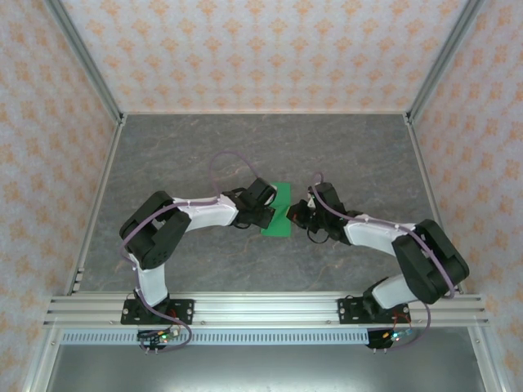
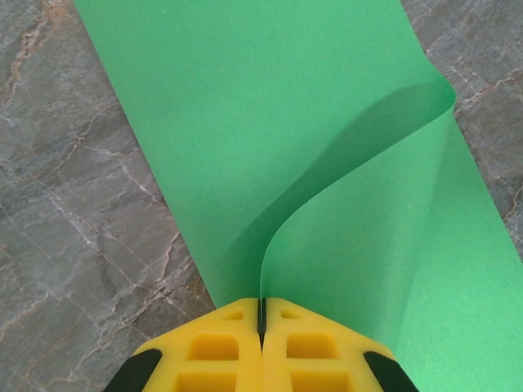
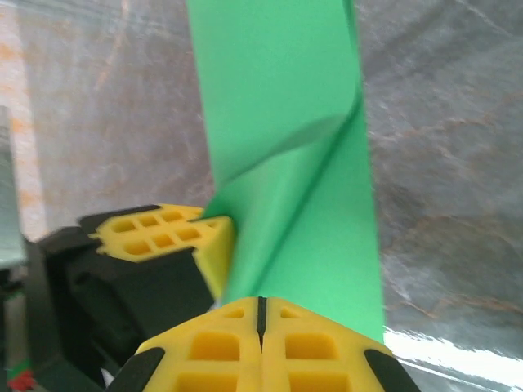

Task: Fold a paper plane with a square sheet of paper (fold left side to right side)
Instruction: Fold the triangle a second time at the center of the table.

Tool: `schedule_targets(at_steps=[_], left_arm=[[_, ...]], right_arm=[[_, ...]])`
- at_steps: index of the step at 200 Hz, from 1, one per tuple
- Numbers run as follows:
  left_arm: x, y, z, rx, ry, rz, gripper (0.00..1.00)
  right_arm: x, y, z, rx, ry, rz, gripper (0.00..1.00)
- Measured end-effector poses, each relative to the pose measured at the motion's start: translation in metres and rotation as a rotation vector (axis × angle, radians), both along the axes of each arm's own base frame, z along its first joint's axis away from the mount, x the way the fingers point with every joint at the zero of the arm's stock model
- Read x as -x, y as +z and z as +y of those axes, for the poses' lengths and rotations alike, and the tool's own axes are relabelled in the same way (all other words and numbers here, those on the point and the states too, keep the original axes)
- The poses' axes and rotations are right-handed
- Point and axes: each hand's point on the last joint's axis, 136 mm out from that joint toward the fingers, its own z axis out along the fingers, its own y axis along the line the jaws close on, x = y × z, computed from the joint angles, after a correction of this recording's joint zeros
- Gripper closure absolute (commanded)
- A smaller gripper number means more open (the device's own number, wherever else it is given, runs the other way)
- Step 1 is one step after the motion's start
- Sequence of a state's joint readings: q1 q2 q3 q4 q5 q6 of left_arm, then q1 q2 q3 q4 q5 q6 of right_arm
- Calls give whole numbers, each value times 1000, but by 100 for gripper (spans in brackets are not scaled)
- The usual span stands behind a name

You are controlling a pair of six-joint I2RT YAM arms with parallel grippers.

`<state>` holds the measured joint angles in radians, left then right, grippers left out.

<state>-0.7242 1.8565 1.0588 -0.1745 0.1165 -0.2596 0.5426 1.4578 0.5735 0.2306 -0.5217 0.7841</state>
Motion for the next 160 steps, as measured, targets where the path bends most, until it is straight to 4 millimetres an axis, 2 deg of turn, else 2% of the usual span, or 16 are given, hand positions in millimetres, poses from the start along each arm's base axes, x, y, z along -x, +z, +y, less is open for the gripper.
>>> schedule_targets(at_steps=[42, 80, 104, 160], left_arm=[[0, 0, -1, 5, -2, 0, 98], [0, 0, -2, 4, -9, -2, 98], [0, 0, -2, 5, -9, -1, 98], [0, 0, -2, 5, -9, -2, 98]], right_arm=[[-18, -12, 20, -57, 1, 40, 95], [-36, -7, 37, -89, 13, 20, 95], [-37, -7, 43, -96, 23, 16, 95], [-33, -27, 41, -68, 23, 59, 95]])
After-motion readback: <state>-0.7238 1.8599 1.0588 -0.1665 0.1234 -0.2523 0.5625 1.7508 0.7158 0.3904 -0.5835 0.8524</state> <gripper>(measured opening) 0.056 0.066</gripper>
